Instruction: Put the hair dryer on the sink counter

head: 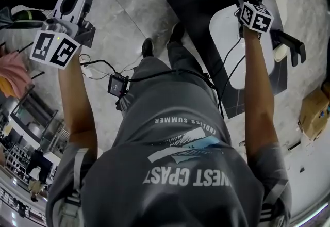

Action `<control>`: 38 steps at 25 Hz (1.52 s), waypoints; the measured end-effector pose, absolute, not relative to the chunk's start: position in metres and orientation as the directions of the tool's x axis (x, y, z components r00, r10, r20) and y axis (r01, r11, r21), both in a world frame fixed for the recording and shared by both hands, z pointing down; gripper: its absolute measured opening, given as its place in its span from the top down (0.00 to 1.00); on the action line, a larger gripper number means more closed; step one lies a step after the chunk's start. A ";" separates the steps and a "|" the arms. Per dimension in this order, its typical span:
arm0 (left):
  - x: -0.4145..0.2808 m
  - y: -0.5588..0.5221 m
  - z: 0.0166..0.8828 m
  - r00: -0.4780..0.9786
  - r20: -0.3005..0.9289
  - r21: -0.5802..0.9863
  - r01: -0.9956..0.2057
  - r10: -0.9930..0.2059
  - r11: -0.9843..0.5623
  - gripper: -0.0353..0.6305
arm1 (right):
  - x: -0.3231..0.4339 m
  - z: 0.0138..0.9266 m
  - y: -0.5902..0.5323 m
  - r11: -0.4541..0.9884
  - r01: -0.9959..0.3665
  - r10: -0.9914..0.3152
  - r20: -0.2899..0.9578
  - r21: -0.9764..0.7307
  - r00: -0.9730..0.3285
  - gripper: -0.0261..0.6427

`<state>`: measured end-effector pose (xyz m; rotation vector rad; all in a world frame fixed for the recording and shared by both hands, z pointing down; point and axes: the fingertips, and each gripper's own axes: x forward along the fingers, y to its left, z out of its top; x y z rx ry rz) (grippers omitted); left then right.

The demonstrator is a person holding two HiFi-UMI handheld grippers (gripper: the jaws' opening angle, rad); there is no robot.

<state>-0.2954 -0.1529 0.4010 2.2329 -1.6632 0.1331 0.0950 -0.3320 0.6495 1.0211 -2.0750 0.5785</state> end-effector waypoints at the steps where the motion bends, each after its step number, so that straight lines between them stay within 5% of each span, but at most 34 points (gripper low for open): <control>1: -0.295 -0.153 0.401 0.306 0.281 0.223 -0.943 -0.909 -0.248 0.92 | 0.095 0.649 -0.333 0.580 -0.812 -0.475 0.782 -0.065 -0.403 0.64; 23: -0.296 -0.142 0.387 0.314 0.252 0.210 -0.941 -0.915 -0.265 0.92 | 0.112 0.685 -0.326 0.564 -0.825 -0.318 0.912 -0.037 -0.258 0.58; 38: -0.292 -0.127 0.356 0.339 0.180 0.182 -0.934 -0.923 -0.308 0.92 | 0.120 0.630 -0.300 0.499 -0.846 -0.293 0.881 -0.190 -0.371 0.50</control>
